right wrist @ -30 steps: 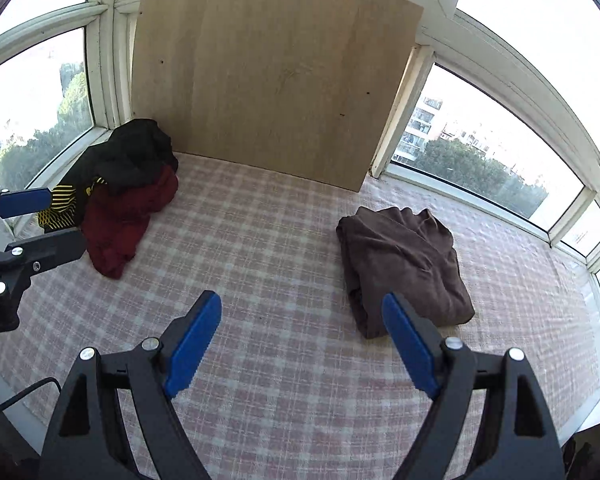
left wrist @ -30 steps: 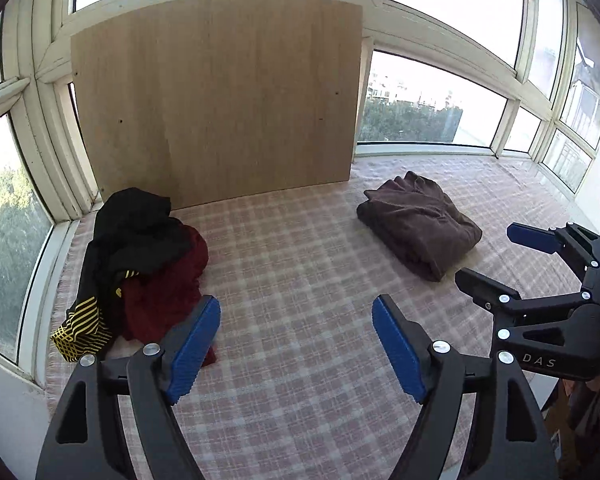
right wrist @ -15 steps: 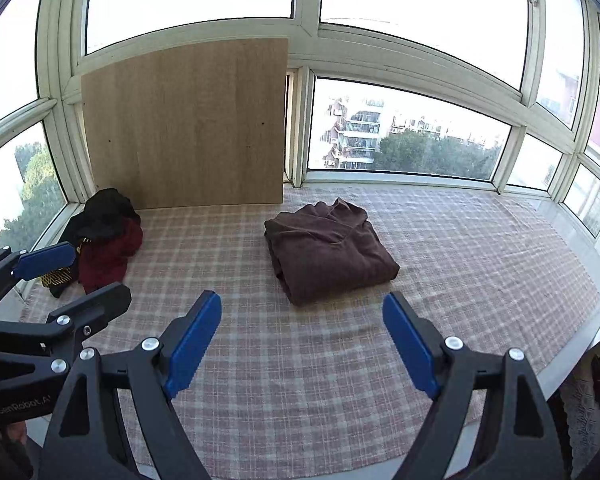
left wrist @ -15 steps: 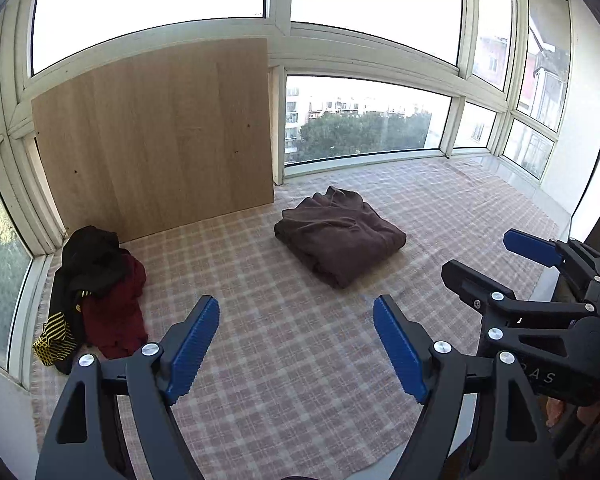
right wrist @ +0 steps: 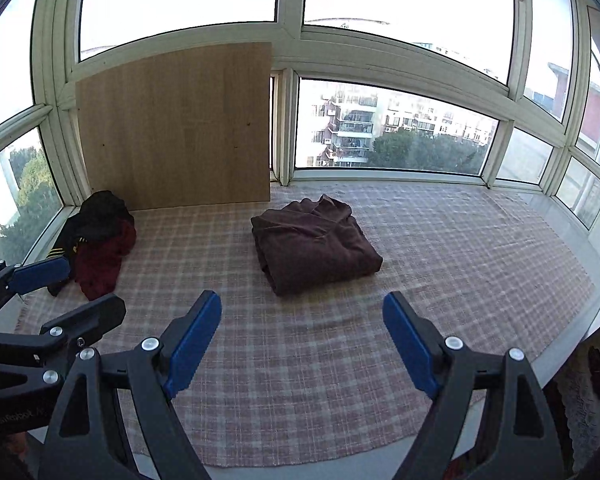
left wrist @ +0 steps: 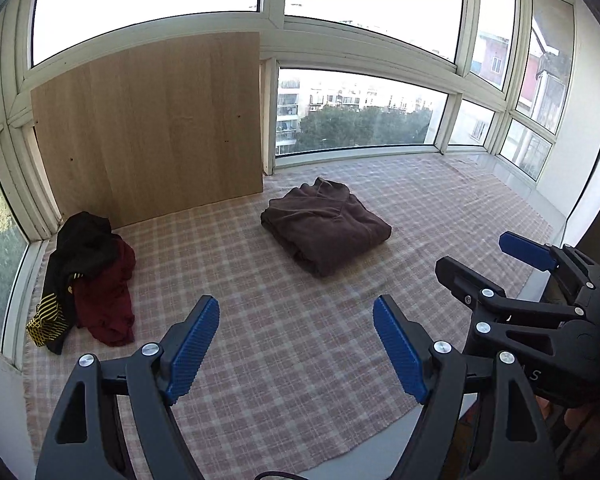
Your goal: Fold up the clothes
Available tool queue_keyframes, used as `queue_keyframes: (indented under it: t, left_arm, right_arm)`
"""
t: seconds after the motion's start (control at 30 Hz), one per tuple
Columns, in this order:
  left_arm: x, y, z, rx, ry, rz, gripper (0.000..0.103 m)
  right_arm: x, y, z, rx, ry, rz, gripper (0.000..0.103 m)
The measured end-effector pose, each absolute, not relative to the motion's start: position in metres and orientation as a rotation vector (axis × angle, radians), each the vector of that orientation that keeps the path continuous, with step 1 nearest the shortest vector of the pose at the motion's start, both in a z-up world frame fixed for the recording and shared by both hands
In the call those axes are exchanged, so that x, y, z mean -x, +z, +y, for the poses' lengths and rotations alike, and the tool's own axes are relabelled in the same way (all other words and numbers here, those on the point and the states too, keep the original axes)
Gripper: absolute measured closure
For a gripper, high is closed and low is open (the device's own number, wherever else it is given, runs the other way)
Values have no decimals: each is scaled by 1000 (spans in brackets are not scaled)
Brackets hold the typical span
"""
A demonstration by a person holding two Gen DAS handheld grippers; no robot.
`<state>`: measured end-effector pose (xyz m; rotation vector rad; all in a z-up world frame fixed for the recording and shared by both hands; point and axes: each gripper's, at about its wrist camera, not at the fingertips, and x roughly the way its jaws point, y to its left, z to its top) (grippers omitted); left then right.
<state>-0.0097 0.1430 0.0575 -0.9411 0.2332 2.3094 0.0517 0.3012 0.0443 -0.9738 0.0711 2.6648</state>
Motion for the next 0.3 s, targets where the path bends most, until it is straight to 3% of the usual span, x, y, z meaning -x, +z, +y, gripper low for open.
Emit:
queue_keyframes:
  t: [0.3]
  left_arm:
    - [5,54,157,926,2275,290,25]
  right_arm:
    - [-53,41,310,989,2640,89,20]
